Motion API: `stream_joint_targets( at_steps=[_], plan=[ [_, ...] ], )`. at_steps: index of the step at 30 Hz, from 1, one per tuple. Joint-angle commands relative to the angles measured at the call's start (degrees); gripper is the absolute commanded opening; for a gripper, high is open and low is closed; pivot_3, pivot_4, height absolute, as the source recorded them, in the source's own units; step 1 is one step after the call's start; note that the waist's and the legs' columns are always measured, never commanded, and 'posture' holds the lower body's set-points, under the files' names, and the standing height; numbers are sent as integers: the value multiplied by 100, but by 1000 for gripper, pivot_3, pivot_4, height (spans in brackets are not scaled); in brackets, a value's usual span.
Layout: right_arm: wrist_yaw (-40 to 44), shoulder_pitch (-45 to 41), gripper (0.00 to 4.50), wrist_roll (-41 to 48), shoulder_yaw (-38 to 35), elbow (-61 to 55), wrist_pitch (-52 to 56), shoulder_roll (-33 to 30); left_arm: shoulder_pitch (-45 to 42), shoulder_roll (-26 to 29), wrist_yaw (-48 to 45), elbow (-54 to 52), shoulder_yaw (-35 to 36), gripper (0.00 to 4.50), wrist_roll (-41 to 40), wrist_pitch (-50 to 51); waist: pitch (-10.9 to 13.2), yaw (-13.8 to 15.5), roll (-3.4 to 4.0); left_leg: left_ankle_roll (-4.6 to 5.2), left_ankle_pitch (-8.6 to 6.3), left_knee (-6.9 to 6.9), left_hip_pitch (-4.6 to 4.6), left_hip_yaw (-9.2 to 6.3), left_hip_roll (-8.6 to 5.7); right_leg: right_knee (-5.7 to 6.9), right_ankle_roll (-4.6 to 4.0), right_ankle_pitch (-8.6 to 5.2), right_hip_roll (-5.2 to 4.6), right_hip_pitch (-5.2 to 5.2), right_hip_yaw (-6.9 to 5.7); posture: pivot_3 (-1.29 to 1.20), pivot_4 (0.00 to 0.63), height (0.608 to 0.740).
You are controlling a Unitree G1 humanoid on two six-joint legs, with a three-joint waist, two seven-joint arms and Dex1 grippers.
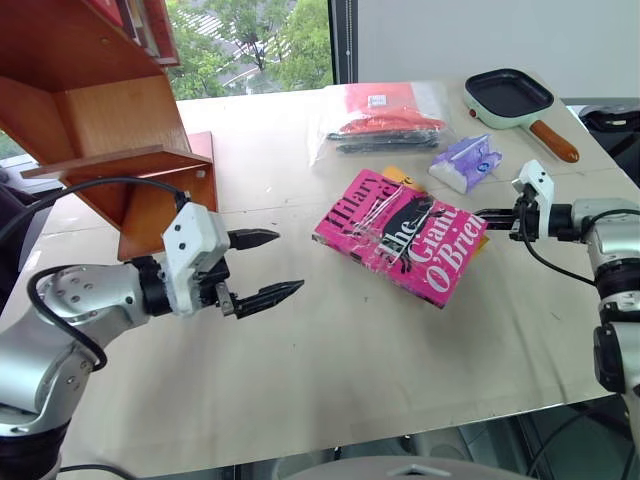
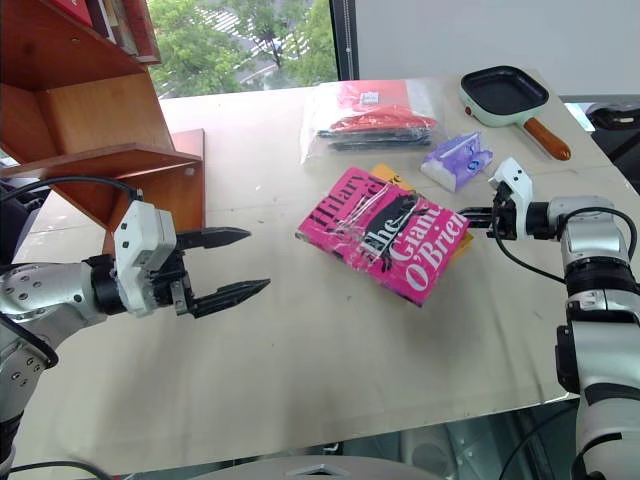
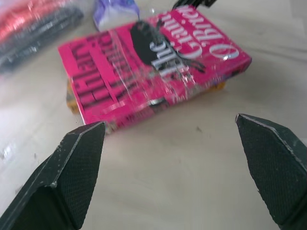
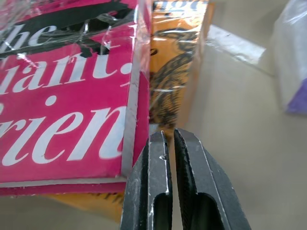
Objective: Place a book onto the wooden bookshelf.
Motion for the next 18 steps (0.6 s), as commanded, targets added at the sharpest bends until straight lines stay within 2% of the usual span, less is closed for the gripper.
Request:
stream_joint_targets(
  at_steps=[1, 11, 14, 18],
  plan=[
    [169, 147, 108, 251, 2, -644, 280, -162, 111, 97, -116, -56, 251, 4500, -11, -26, 0, 9, 0, 0, 0, 1, 1, 0, 0, 0, 0, 0, -1, 1, -1, 0, 150, 740],
    [65, 484, 108, 502, 13, -1248, 670, -228, 307, 83, -192, -108, 297, 4500, -61, 41, 0, 16, 0, 0, -1, 2, 1, 0, 1, 1, -4, 3, -6, 1, -2, 0, 150, 740],
    [-190, 529, 108, 555, -180, -1173, 495, -286, 502, 16, -188, -132, 74, 4500, 72, 30, 0, 16, 0, 0, -1, 2, 1, 0, 1, 1, -4, 3, -6, 1, -2, 0, 150, 740],
    [-568, 805, 108, 696, -468, -1381, 347, -386, 515, -751, 568, -116, -434, 4500, -57, 235, -2, 60, 1, 0, -1, 3, -1, 2, 0, -1, -4, 3, -7, 1, -2, 0, 150, 740]
  ],
)
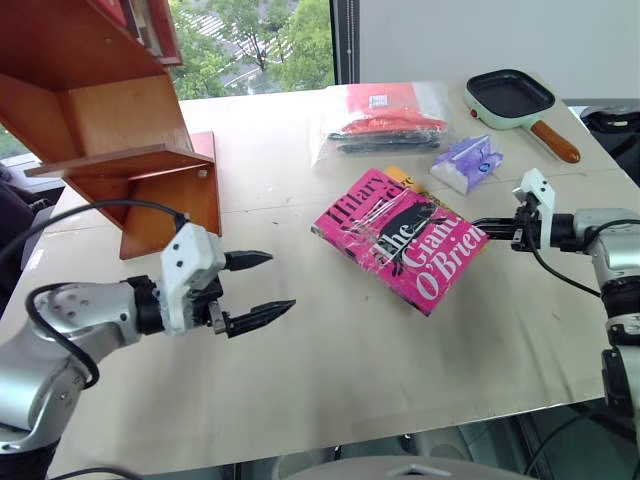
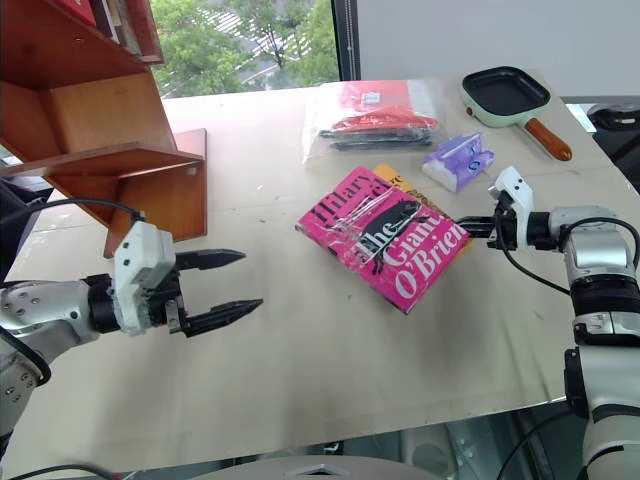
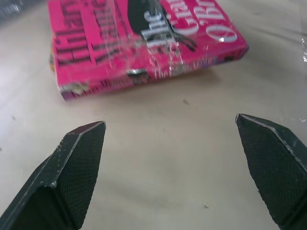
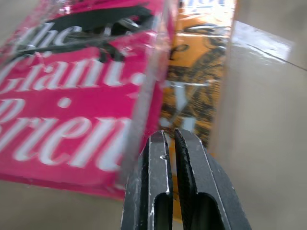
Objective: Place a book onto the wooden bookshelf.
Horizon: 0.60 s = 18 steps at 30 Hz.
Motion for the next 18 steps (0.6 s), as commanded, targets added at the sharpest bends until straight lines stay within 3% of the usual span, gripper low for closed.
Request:
stream_joint_targets(
  at_steps=[1, 5, 6, 9, 15, 18],
  plan=[
    [-310, 294, 108, 296, -435, -547, -143, -149, -45, -729, 820, -83, -418, 4500, -134, 211, -1, 38, -1, 0, 0, 1, 0, -1, 0, 0, 0, 0, -1, 1, -1, 0, 150, 740],
    [-621, 1205, 108, 747, -1000, -1769, 126, -264, -73, -2066, 1877, -160, -965, 4500, -518, 550, -4, 130, -4, 0, 0, 12, -3, -2, 1, 5, 1, 1, -14, 2, -4, 0, 150, 740],
    [-620, 1479, 334, 908, -1140, -2153, 254, -316, -79, -2333, 2094, -158, -1035, 4500, -627, 605, -7, 162, 0, 0, 0, 14, -8, -9, 2, 4, 1, 1, -13, 1, -7, 0, 150, 740],
    [-654, 2456, 1333, 1470, -1665, -3486, 844, -543, -144, -2777, 2536, 110, -1212, 4500, -642, 877, -8, 274, 1, 1, -1, 20, -9, -9, -1, 8, 2, 2, -20, 2, -11, 0, 150, 740],
    [-1020, 4614, 4278, 2896, -2992, -6105, 2028, -439, -927, -3480, 3358, 999, -1111, 4500, -1429, 1789, -17, 322, 1, 29, -17, 35, 8, -31, 2, 7, 3, 0, -11, 37, -35, 0, 150, 740],
    [-1347, 5618, 4402, 3468, -3582, -7151, 2193, -110, -1363, -3835, 3876, 1607, -1066, 4500, -1752, 2334, -24, 324, -6, 29, -17, 42, 20, -31, 1, 4, 5, -1, 4, 56, -38, 0, 150, 740]
  ],
)
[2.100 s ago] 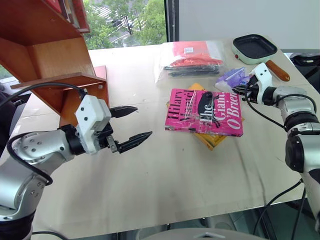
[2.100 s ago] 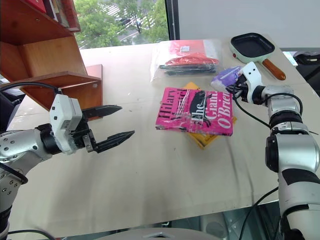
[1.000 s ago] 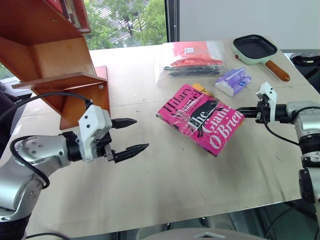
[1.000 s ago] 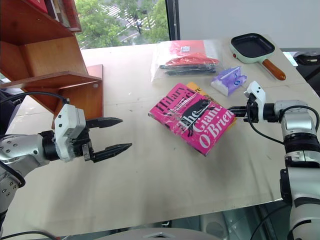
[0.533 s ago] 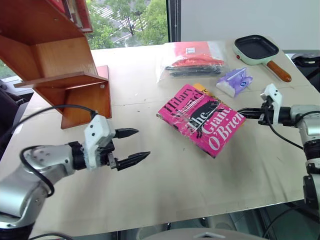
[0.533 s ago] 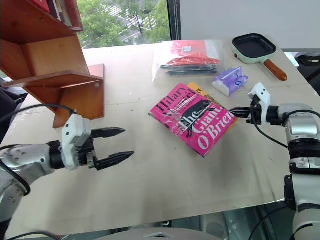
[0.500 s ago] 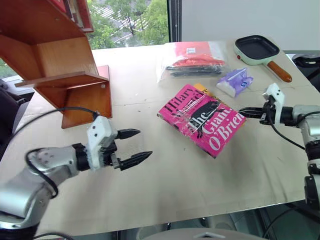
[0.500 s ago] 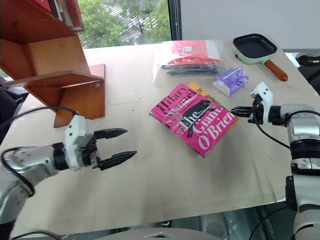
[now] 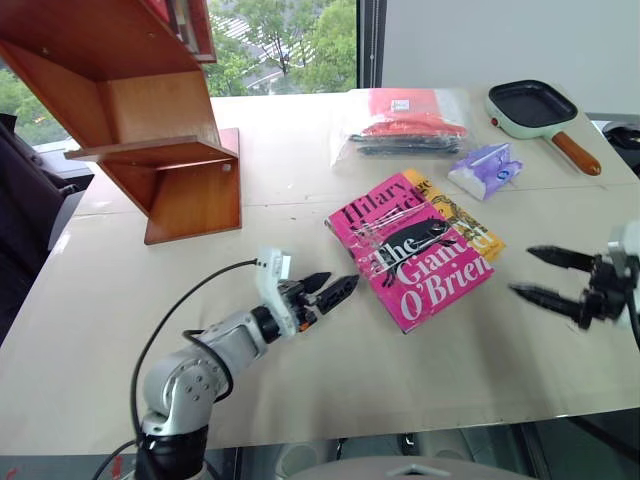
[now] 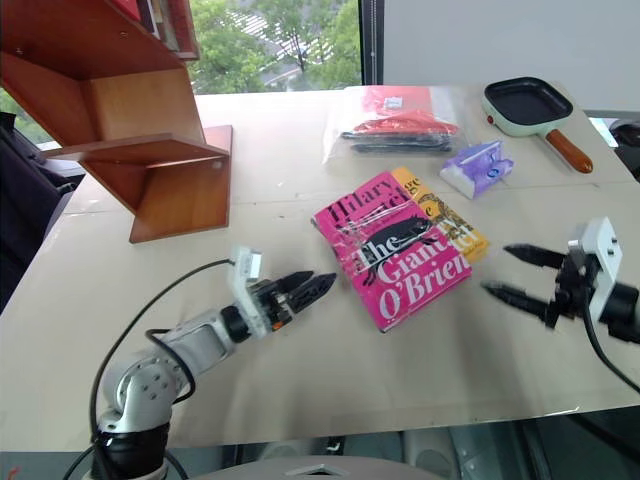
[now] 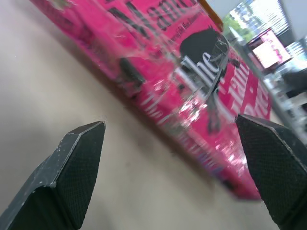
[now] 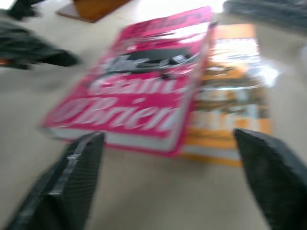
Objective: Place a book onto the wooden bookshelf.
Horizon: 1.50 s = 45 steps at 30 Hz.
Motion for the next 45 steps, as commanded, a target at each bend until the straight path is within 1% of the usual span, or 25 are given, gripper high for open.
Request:
stream_joint_targets(
  at_steps=[1, 2, 5, 7, 8, 10, 13, 16, 17, 20, 24, 27, 31, 32, 38, 39, 41, 45],
  plan=[
    [-377, 891, 4402, 683, -784, -1254, 143, 326, -406, -275, 568, 606, 149, 4500, -447, 592, -5, 0, -5, 0, 0, 1, 2, 1, 0, 0, 1, 0, 3, 2, 1, 0, 150, 740],
    [-458, 1280, 4402, 721, -955, -1526, 72, 495, -563, -381, 760, 887, 245, 4500, -554, 747, -8, -4, -9, 0, 0, 1, 4, 0, 1, 0, 1, -1, 5, 4, 1, 0, 150, 740],
    [-704, 1985, 4402, 786, -1189, -1966, -140, 825, -878, -579, 1121, 1408, 385, 4500, -751, 1131, -37, 51, -21, -1, 0, 2, 5, -10, 1, 0, 2, -2, 5, 7, -8, 0, 150, 740],
    [-861, 2227, 4402, 819, -1206, -2127, -256, 932, -999, -651, 1238, 1595, 382, 4500, -798, 1336, -51, 50, -28, -2, -1, 2, 15, -4, 1, -3, 10, -6, 5, 19, -3, 0, 150, 740],
    [-940, 2330, 4402, 853, -1222, -2196, -289, 987, -1055, -670, 1263, 1718, 298, 4500, -718, 1417, -56, 55, -29, -24, -14, 3, 32, -1, 1, -5, 24, -14, 4, 37, -1, 0, 150, 740],
    [-1048, 2463, 4402, 917, -1239, -2257, -355, 1026, -1122, -682, 1276, 1851, 191, 4500, -595, 1490, -79, 88, -28, -27, -17, 3, 60, -1, 0, -8, 28, -19, 3, 66, 0, 0, 150, 740],
    [-1161, 2602, 4402, 943, -1250, -2265, -490, 1024, -1262, -870, 1340, 2036, 319, 4500, -641, 1415, -99, 97, -27, -29, -18, 2, 73, -6, 1, -7, 10, -36, 0, 80, -7, 0, 150, 740],
    [-1286, 2651, 4402, 1049, -1228, -2279, -585, 1000, -1352, -1106, 1393, 2090, 578, 4500, -835, 1315, -104, 117, -24, -29, -18, 2, 74, -5, -2, -8, 10, -36, -10, 84, -9, 0, 150, 740],
    [-1321, 2659, 4402, 1086, -1220, -2277, -611, 979, -1368, -1162, 1382, 2050, 643, 4500, -902, 1297, -102, 114, -27, -29, -18, 2, 74, -4, -2, -8, 10, -36, -27, 84, -8, 0, 150, 740],
    [-1401, 2613, 4402, 1148, -1162, -2204, -657, 873, -1373, -1288, 1315, 1905, 796, 4500, -1124, 1227, -99, 101, -32, -29, -18, 2, 69, -7, -1, -8, 11, -37, -27, 79, -11, 0, 150, 740],
    [-1418, 2435, 4402, 1161, -1050, -1990, -691, 686, -1340, -1476, 1196, 1648, 957, 4500, -1650, 1174, -86, 91, -52, -29, -18, 0, 46, -6, -2, -9, 14, -35, -27, 59, -11, 0, 150, 740],
    [-1436, 2213, 4402, 1173, -918, -1814, -678, 534, -1244, -1506, 1053, 1423, 956, 4500, -2027, 1163, -80, 83, -62, -30, -17, 0, 32, -6, -1, -15, 31, -24, -27, 47, -11, 0, 150, 740],
    [-1388, 2043, 4402, 1136, -784, -1636, -691, 393, -1056, -1452, 1036, 1222, 908, 4500, -2373, 1107, -80, 93, -61, -30, -17, 0, 11, -12, -1, -17, 28, -22, -29, 31, -18, 0, 150, 740],
    [-1380, 2017, 4402, 1135, -763, -1609, -696, 366, -1006, -1413, 1072, 1197, 883, 4500, -2410, 1107, -79, 93, -62, -30, -17, 0, 9, -13, -1, -18, 14, -14, -29, 30, -19, 0, 150, 740],
    [-1317, 1962, 4402, 1129, -741, -1495, -729, 274, -732, -1200, 1369, 1281, 668, 4500, -2433, 1170, -78, 94, -63, -29, -17, 0, 7, -15, -2, -20, 20, -19, -29, 30, -21, 0, 150, 740],
    [-1289, 1972, 4402, 1126, -755, -1477, -738, 262, -719, -1182, 1446, 1353, 635, 4500, -2443, 1203, -79, 93, -63, -29, -17, 0, 7, -17, -2, -20, 26, -26, -29, 30, -23, 0, 150, 740],
    [-1228, 1998, 4402, 1124, -792, -1441, -764, 240, -716, -1103, 1524, 1514, 518, 4500, -2450, 1337, -79, 96, -63, -29, -17, 0, 7, -16, -2, -20, 11, -35, -29, 30, -22, 0, 150, 740],
    [-1125, 2128, 4402, 1115, -863, -1441, -860, 286, -968, -1222, 1543, 1960, 371, 4500, -2346, 1333, -78, 98, -63, -29, -17, 0, 7, -16, -4, -20, 12, -35, -30, 30, -23, 0, 150, 740]
  ],
)
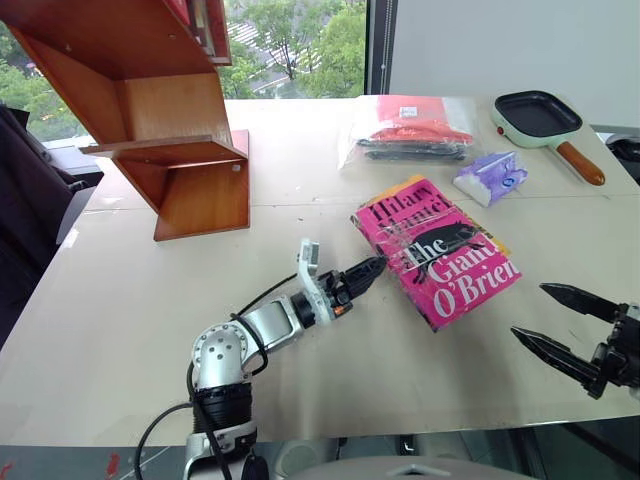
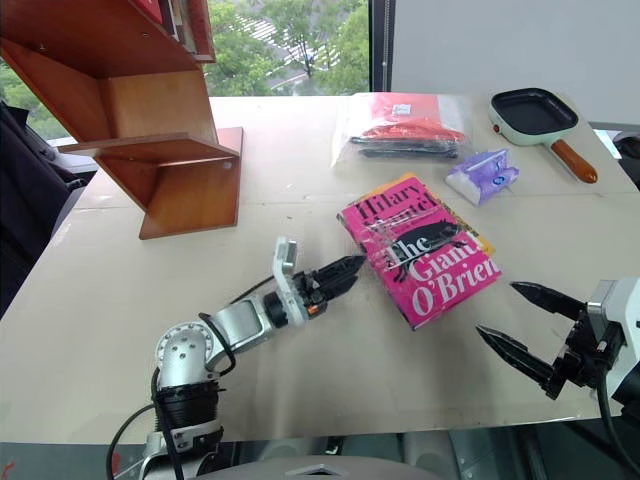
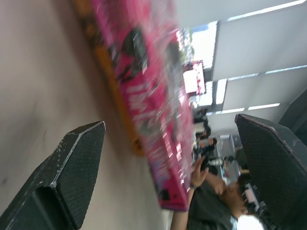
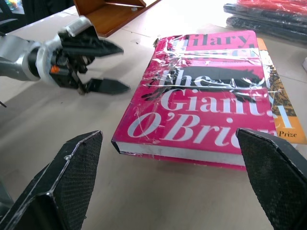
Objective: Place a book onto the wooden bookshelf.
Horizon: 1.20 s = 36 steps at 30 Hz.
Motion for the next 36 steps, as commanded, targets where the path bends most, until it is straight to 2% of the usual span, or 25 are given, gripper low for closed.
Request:
stream_joint_targets(
  at_steps=[1, 10, 11, 12, 17, 19, 24, 28, 32, 34, 36],
  plan=[
    [177, 198, 4402, 16, -194, -84, -229, 45, -326, -156, -58, 504, -268, 4500, 59, 44, 1, 2, 0, 0, 0, 0, 0, 0, 0, 0, 0, 0, 0, 0, 0, 0, 150, 740],
    [188, 793, 4402, 3, -382, -381, -540, 303, -974, -699, -322, 1704, -320, 4500, 449, -126, -2, 55, 4, 0, 0, 0, -1, -2, -4, -1, 2, 0, -5, 2, -5, 0, 150, 740],
    [204, 841, 4500, -10, -394, -440, -621, 350, -1019, -748, -358, 1775, -321, 3971, 495, -143, -2, 50, 4, 0, 0, 0, -2, -4, -4, 0, 3, 0, -5, 1, -6, 0, 150, 740],
    [205, 875, 4500, -15, -406, -480, -670, 378, -1046, -799, -365, 1823, -292, 3690, 510, -158, -3, 48, 6, 0, 0, 0, -2, -4, -3, -1, 3, 0, -5, 1, -6, 0, 150, 740],
    [240, 1022, 4500, 92, -507, -602, -851, 471, -1041, -907, -401, 1824, -65, 1242, 401, -133, -2, 41, 4, 0, 0, 0, -2, -4, -3, -2, 6, 0, -6, 2, -6, 0, 150, 740],
    [275, 1023, 4500, 141, -487, -603, -881, 442, -1028, -882, -420, 1772, 9, 467, 361, -107, -2, 33, 4, 0, 0, 0, -2, -4, -3, -2, 7, 0, -6, 2, -7, 0, 150, 740],
    [335, 860, 4500, 308, -440, -504, -856, 258, -856, -733, -621, 1346, 331, 445, 159, -254, 0, -28, 3, -1, -1, 0, -2, -3, -2, -2, 6, 0, -5, 1, -3, 0, 150, 740],
    [354, 662, 4500, 369, -382, -362, -800, 89, -609, -512, -676, 568, 708, 433, -422, -414, 12, -68, -2, -1, -1, -4, -2, -2, 4, -2, 6, 0, -2, -4, -2, 0, 150, 740],
    [401, 330, 4500, 334, -146, -161, -767, -92, 16, 437, -1312, -510, 1092, 433, -637, -507, 21, -77, -10, -2, -1, -13, -6, -7, 6, -2, 2, -2, -1, -12, -1, 0, 150, 740],
    [445, 148, 4500, 318, -24, -38, -762, -184, 77, 877, -1618, -822, 1282, 433, -314, -928, 28, -60, -5, -4, -1, -14, -7, -6, 6, -4, -3, -3, -1, -14, -3, 0, 150, 740],
    [501, -52, 4500, 297, 100, 112, -759, -281, -65, 1364, -1931, -1034, 1283, 433, 435, -1534, 34, 2, -10, -3, -1, -12, -10, -6, 4, -8, -4, -3, -3, -14, -4, 0, 150, 740]
  ],
)
